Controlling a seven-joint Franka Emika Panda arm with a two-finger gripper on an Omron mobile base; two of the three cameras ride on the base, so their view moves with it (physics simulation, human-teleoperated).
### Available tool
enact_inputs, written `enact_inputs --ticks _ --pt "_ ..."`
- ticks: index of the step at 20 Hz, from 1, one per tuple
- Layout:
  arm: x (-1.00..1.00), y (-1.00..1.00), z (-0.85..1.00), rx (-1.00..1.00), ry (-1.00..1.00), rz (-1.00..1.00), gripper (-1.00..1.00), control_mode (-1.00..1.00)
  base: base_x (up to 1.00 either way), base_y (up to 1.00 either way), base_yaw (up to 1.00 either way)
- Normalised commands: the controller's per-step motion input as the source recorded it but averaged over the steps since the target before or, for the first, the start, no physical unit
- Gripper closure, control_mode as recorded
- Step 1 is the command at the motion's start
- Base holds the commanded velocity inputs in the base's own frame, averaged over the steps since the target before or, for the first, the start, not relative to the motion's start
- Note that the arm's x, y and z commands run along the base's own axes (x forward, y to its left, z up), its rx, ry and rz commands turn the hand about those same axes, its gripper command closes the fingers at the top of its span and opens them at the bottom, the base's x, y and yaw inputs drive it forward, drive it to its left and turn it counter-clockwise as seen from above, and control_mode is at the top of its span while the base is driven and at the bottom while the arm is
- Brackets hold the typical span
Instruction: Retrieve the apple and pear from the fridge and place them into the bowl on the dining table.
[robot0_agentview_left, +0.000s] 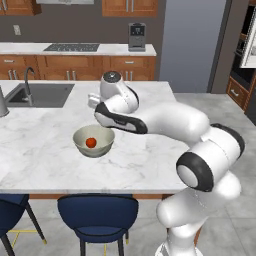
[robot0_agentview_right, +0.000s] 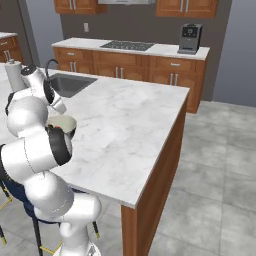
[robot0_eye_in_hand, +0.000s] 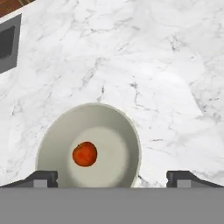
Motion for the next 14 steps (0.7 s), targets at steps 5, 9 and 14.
enact_inputs --ticks 5,9,14 --pt "-0.64 -0.87 0.99 0.00 -0.34 0.65 -1.00 -1.00 0.00 0.00 0.00" --pt "-0.92 -0.70 1.00 -0.01 -0.19 0.63 -1.00 -1.00 0.00 0.00 0.00" --pt "-1.00 -0.46 0.80 -0.11 -0.12 0.41 -1.00 -1.00 0.00 0.00 0.00"
